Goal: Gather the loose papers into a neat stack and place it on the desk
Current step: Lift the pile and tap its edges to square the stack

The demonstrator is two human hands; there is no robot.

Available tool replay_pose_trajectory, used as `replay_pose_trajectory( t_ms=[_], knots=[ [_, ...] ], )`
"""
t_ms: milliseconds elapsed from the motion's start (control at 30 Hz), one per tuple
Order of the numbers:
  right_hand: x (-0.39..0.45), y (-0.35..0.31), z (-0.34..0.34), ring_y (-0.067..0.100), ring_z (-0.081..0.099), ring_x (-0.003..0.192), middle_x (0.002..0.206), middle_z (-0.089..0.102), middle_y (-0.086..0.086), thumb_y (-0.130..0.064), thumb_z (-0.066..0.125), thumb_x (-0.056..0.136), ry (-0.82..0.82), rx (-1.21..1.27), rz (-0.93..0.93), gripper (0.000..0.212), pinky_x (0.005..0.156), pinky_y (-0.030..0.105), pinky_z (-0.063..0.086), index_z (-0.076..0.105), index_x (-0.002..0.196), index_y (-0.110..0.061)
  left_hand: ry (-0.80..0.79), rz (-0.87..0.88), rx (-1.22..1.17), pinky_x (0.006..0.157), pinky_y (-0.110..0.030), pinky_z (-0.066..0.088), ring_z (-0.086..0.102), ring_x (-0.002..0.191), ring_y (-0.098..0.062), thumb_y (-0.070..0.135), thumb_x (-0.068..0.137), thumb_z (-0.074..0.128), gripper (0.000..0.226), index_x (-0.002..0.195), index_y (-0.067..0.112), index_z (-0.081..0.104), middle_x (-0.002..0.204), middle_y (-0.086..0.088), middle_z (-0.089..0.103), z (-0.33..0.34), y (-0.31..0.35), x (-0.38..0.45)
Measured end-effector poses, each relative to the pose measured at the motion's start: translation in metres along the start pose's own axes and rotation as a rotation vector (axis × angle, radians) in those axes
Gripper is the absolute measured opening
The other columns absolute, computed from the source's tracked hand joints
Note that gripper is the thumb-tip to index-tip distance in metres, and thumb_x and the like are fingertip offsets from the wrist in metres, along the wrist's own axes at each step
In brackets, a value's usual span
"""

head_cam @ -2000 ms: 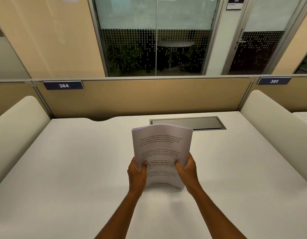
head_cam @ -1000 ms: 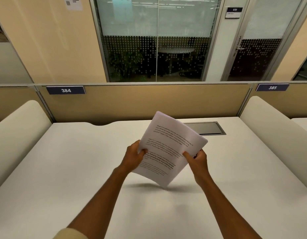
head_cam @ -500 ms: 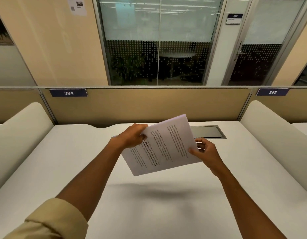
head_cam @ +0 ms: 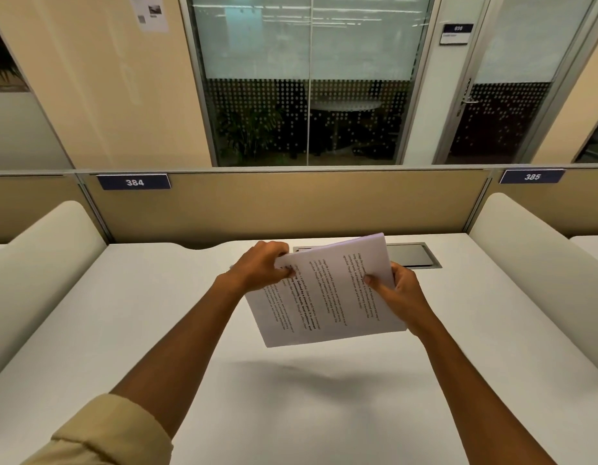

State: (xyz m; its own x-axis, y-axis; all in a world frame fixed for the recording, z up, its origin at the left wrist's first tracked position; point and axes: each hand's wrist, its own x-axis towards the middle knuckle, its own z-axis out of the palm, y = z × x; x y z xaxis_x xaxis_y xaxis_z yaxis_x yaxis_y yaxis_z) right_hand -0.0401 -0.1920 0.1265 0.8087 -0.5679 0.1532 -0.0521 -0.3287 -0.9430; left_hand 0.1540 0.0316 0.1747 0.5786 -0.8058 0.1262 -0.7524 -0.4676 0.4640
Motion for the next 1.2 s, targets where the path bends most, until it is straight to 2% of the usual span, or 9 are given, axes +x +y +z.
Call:
replay_pose_trajectory(
  t_ms=[133,267,333,467,567,733,967,1100,1200],
  knots=[
    [-0.005,0.011,-0.012,0.023,0.073,0.080,0.099,0.074,0.001,-0.025,0.067,0.088,0.000,0.059,0.044,0.015,0.067,0.034,0.060,0.064,0.103,-0.023,0.092,-0.138,-0.089,0.067,-0.039,0.057,0.064,0.079,-0.026,0.033,0.074,0.082,0.034,0.079,0.012,0.056,0.087,-0.004,0.067,-0.004,-0.031,-0.014],
    [-0.011,0.022,-0.018,0.027,0.073,0.081,0.101,0.074,0.004,-0.024,0.066,0.089,-0.001,0.084,0.079,0.020,0.072,0.041,0.061,0.063,0.109,-0.020,0.152,-0.305,-0.688,0.085,-0.046,0.060,0.072,0.093,-0.036,0.011,0.073,0.084,0.042,0.102,-0.003,0.056,0.100,-0.019,0.073,0.011,-0.057,-0.036],
    [-0.015,0.028,-0.017,0.028,0.073,0.082,0.103,0.073,0.004,-0.023,0.065,0.089,-0.005,0.101,0.098,0.022,0.073,0.044,0.061,0.061,0.110,-0.020,0.160,-0.334,-0.925,0.091,-0.047,0.058,0.072,0.099,-0.036,0.009,0.079,0.078,0.042,0.114,-0.001,0.058,0.103,-0.019,0.075,0.029,-0.063,-0.049],
    [-0.021,0.038,-0.010,0.028,0.074,0.079,0.101,0.074,0.003,-0.024,0.066,0.089,-0.018,0.123,0.142,0.021,0.071,0.041,0.062,0.061,0.109,-0.022,0.154,-0.382,-1.195,0.080,-0.041,0.061,0.068,0.107,-0.036,0.012,0.091,0.064,0.025,0.116,0.009,0.065,0.111,-0.012,0.074,0.074,-0.053,-0.067],
    [-0.027,0.045,-0.004,0.024,0.074,0.077,0.097,0.076,0.001,-0.024,0.067,0.088,-0.008,0.138,0.168,0.019,0.064,0.033,0.060,0.063,0.107,-0.024,0.250,-0.426,-1.179,0.082,-0.045,0.059,0.068,0.103,-0.035,0.014,0.094,0.060,0.022,0.116,0.010,0.065,0.112,-0.013,0.073,0.100,-0.045,-0.076],
    [-0.036,0.055,0.008,0.020,0.074,0.080,0.097,0.076,0.000,-0.024,0.068,0.088,0.029,0.166,0.201,0.018,0.063,0.029,0.060,0.065,0.105,-0.027,0.397,-0.463,-1.100,0.068,-0.030,0.058,0.070,0.090,-0.024,0.015,0.097,0.057,0.017,0.112,0.010,0.063,0.106,-0.009,0.073,0.115,-0.037,-0.081],
    [-0.038,0.052,0.028,0.016,0.070,0.088,0.102,0.071,-0.004,-0.022,0.065,0.090,0.117,0.187,0.184,0.023,0.060,0.021,0.058,0.060,0.111,-0.028,0.589,-0.460,-0.928,0.057,-0.018,0.057,0.070,0.086,-0.017,0.020,0.098,0.055,0.011,0.109,0.019,0.058,0.098,0.000,0.069,0.116,-0.027,-0.077],
    [-0.044,0.058,0.041,0.014,0.066,0.093,0.106,0.066,-0.002,-0.019,0.063,0.092,0.160,0.209,0.215,0.032,0.064,0.019,0.054,0.053,0.121,-0.025,0.650,-0.482,-0.911,0.059,-0.018,0.058,0.069,0.087,-0.016,0.019,0.098,0.055,0.017,0.115,0.017,0.058,0.099,0.000,0.067,0.124,-0.025,-0.083],
    [-0.054,0.073,0.050,0.019,0.064,0.100,0.110,0.063,0.003,-0.016,0.061,0.093,0.148,0.231,0.258,0.036,0.072,0.026,0.056,0.048,0.125,-0.024,0.643,-0.509,-0.905,0.070,-0.027,0.061,0.068,0.094,-0.020,0.017,0.098,0.055,0.024,0.121,0.012,0.056,0.104,-0.006,0.067,0.137,-0.027,-0.094]
  ],
)
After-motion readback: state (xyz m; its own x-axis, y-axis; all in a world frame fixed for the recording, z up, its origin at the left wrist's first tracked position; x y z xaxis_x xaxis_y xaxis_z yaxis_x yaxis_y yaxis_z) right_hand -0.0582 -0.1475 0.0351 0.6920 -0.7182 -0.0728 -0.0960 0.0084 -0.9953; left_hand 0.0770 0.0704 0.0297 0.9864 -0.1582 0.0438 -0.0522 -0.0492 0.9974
